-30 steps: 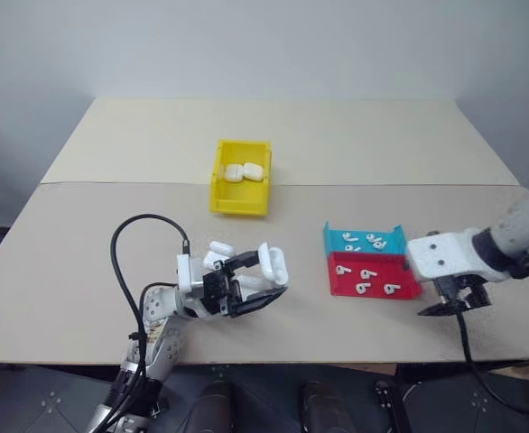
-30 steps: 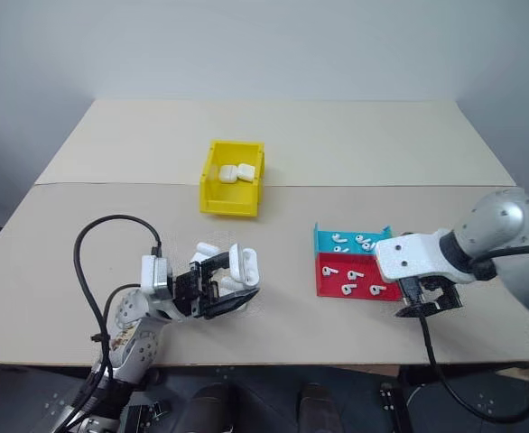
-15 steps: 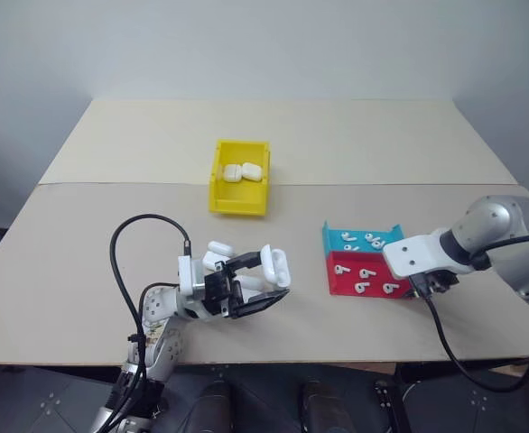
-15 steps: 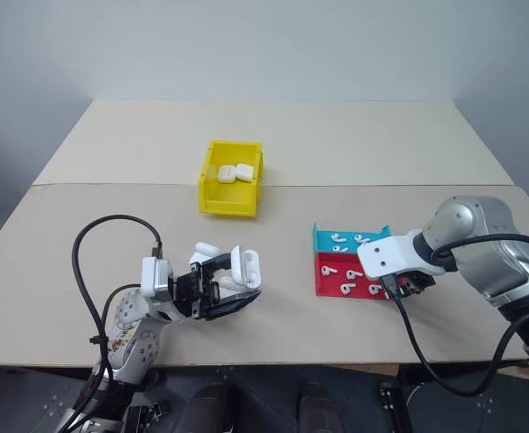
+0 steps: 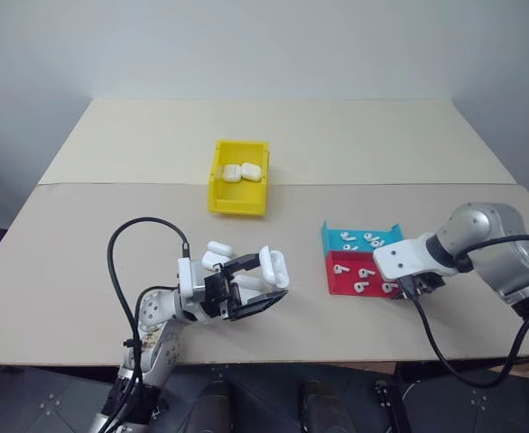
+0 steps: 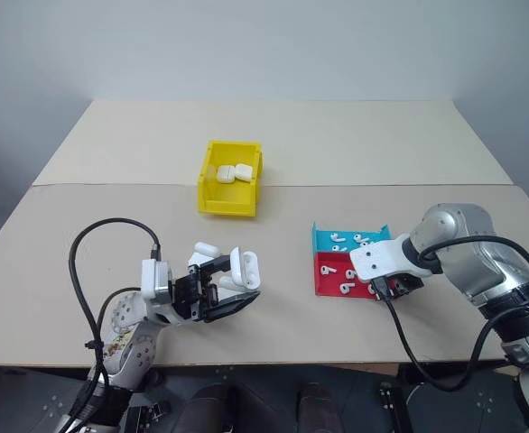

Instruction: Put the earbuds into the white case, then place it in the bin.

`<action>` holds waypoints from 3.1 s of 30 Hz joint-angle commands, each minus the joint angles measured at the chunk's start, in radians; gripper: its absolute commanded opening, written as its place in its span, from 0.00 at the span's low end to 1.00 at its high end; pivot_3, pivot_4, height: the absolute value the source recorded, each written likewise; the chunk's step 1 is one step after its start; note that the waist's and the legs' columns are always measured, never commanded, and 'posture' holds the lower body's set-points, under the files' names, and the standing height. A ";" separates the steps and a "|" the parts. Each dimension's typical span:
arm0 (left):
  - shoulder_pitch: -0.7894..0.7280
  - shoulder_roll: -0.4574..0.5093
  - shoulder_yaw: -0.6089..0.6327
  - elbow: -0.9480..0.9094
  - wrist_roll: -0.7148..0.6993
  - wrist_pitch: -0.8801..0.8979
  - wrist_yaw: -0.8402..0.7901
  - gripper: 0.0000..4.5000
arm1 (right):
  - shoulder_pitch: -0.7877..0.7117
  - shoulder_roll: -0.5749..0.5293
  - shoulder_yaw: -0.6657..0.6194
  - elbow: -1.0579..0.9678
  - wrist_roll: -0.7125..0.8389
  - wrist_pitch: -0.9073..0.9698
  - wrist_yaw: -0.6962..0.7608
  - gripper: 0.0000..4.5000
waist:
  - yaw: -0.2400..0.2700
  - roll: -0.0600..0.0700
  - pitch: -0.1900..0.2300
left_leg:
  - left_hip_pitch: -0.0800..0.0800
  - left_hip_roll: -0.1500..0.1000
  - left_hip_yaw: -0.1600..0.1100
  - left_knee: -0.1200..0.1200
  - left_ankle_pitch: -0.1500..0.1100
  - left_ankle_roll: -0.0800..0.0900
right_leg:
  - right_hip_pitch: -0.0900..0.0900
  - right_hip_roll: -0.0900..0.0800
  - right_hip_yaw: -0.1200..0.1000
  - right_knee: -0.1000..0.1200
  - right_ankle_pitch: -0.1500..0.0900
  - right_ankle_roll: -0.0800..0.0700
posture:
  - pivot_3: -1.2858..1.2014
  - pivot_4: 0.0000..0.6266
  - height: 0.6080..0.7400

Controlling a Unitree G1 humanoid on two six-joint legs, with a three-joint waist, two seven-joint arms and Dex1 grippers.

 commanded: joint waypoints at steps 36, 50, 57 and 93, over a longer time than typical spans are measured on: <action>0.032 0.012 0.005 -0.070 0.033 0.017 0.053 0.61 | -0.040 0.045 -0.010 0.080 -0.054 -0.099 0.006 0.40 | -0.001 0.000 0.000 | 0.000 0.000 0.000 0.000 0.000 0.000 | 0.000 0.000 0.000 0.000 0.001 0.000 | 0.52 0.24 1.00; 0.029 0.012 0.008 -0.068 0.042 0.014 0.073 0.61 | -0.037 0.045 -0.012 0.094 -0.061 -0.123 0.014 0.40 | 0.000 0.000 0.000 | 0.000 0.000 0.000 0.000 0.000 0.000 | 0.000 0.000 0.000 0.000 0.001 0.000 | 0.52 0.24 1.00; 0.028 0.010 0.007 -0.069 0.050 0.015 0.082 0.61 | -0.035 0.047 -0.013 0.095 -0.064 -0.124 0.008 0.14 | -0.001 0.000 0.000 | 0.001 0.000 0.000 0.000 0.000 0.000 | 0.001 0.000 0.000 0.000 0.001 0.000 | 0.52 0.24 1.00; -0.141 -0.058 0.026 -0.235 -0.189 0.273 0.084 0.61 | -0.036 0.406 -0.748 -0.386 0.982 0.345 -0.306 0.14 | -0.001 0.000 0.000 | 0.001 0.000 -0.002 0.000 0.002 0.003 | 0.003 0.001 0.000 0.000 0.003 0.001 | 0.52 0.24 1.00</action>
